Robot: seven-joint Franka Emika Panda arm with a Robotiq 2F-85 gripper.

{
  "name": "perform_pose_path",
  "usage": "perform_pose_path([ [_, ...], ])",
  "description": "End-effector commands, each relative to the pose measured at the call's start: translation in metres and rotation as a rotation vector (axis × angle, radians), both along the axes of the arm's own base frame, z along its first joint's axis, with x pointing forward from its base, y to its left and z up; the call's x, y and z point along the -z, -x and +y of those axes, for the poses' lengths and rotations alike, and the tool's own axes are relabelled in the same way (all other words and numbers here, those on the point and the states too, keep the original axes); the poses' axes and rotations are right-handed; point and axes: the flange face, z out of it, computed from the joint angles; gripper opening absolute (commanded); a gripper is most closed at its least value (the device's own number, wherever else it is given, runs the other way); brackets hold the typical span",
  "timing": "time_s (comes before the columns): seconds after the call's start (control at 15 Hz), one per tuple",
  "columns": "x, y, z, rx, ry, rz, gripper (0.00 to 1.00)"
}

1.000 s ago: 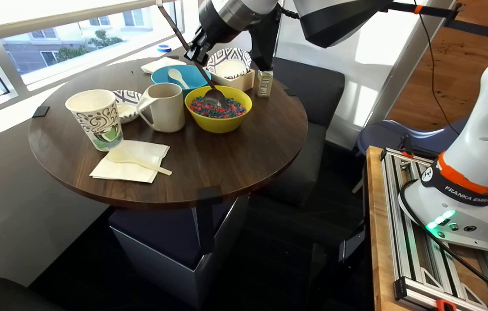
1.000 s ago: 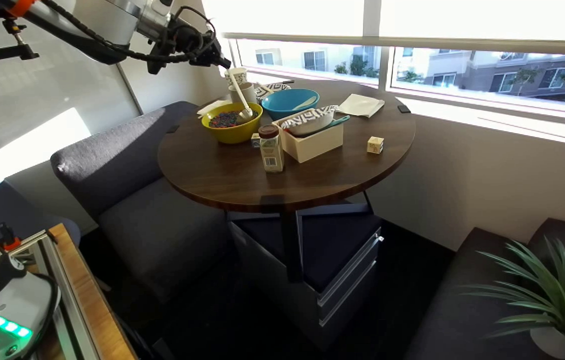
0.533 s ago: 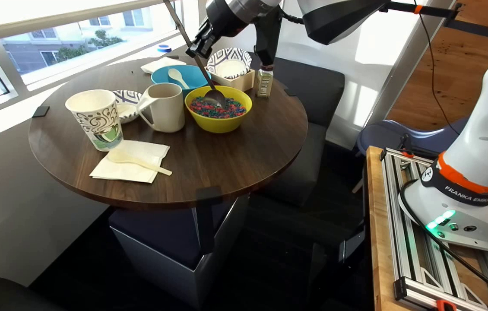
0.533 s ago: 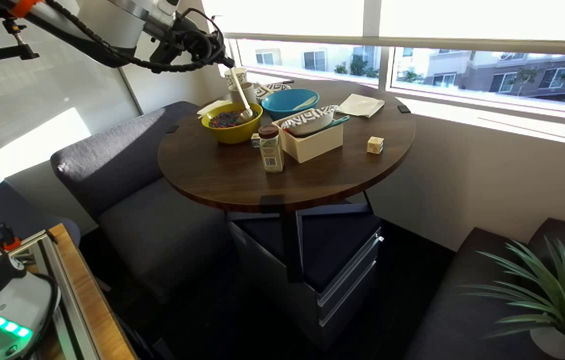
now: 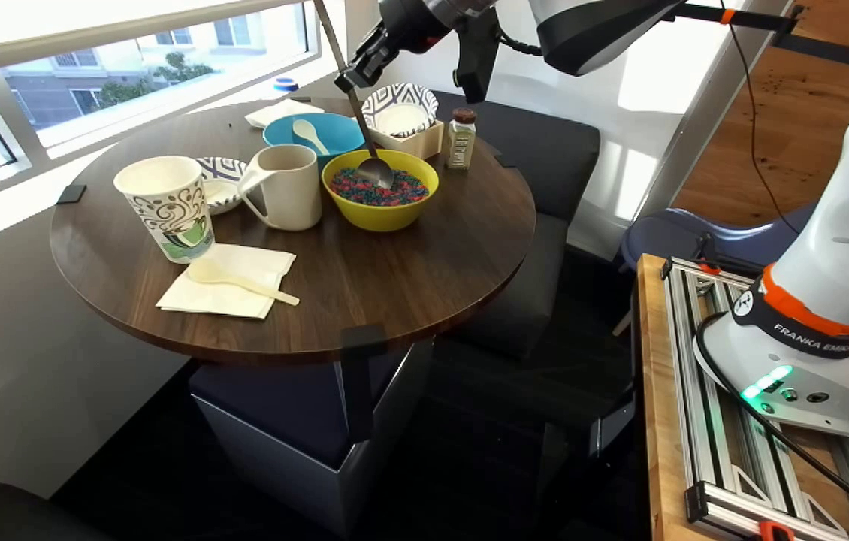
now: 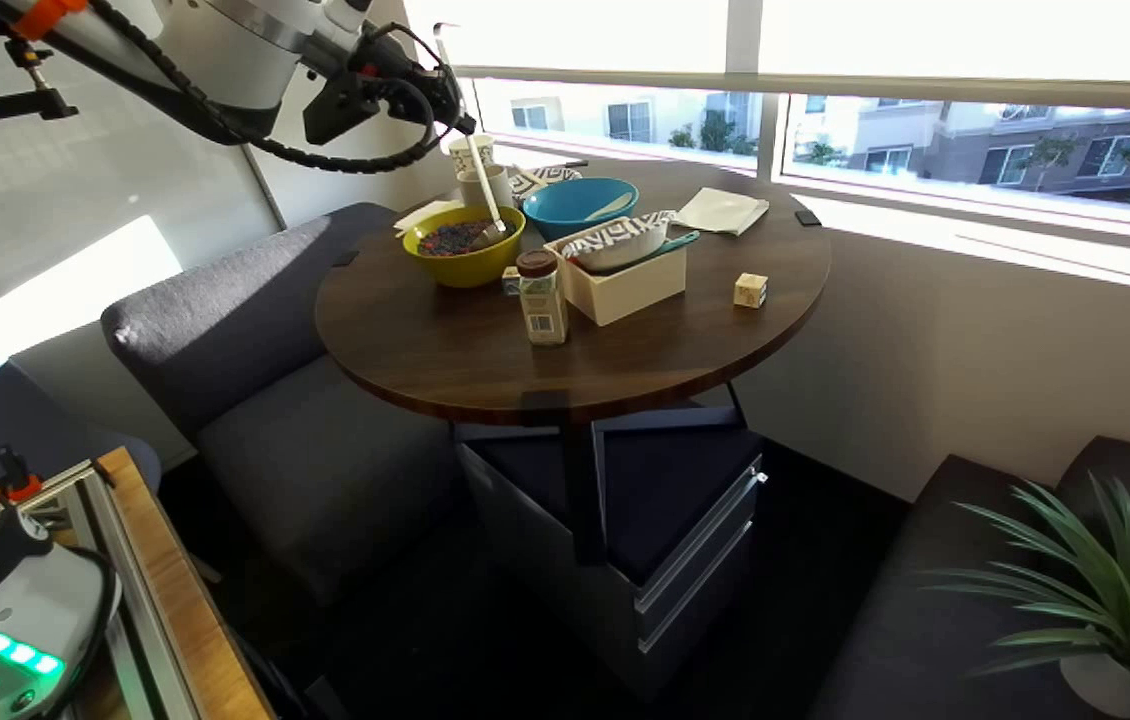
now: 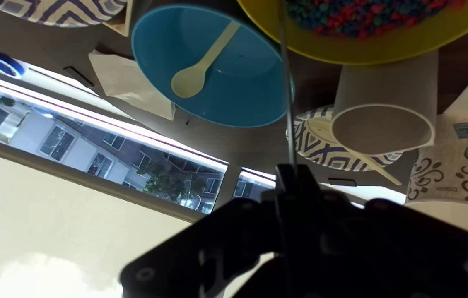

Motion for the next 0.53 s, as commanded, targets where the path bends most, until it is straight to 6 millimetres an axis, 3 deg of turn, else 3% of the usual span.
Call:
perform_pose_path([
  [0.0, 0.021, 0.015, -0.011, 0.009, -0.091, 0.036, 0.01],
  [0.47, 0.028, 0.025, -0.038, -0.017, -0.172, 0.020, 0.01],
])
